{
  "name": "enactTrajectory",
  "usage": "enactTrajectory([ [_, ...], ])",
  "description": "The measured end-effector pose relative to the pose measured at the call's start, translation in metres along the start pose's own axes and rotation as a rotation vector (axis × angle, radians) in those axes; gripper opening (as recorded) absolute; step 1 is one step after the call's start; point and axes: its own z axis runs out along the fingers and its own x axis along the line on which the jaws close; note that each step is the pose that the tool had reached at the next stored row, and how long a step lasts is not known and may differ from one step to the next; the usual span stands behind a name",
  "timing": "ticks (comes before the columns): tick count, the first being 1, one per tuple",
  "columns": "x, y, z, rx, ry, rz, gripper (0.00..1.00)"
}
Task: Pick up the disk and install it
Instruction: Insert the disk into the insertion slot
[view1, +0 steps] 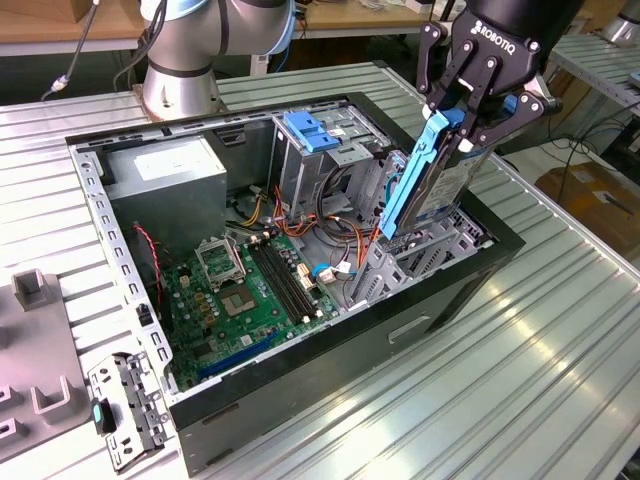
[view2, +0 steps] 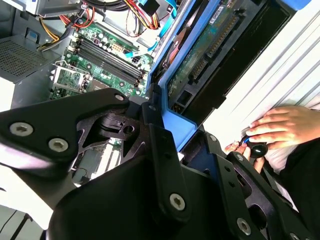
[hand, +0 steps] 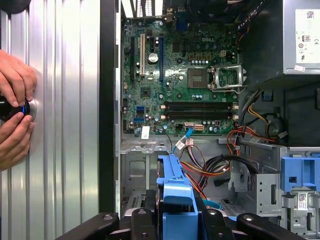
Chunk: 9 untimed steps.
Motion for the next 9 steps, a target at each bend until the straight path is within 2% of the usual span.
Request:
enactTrajectory([
  [4, 0.0000, 0.0000, 0.0001, 0.0000, -0.0001, 0.000, 0.37],
  [9, 0.0068, -0.0003, 0.0035, 0.0000, 0.0000, 0.000, 0.37],
])
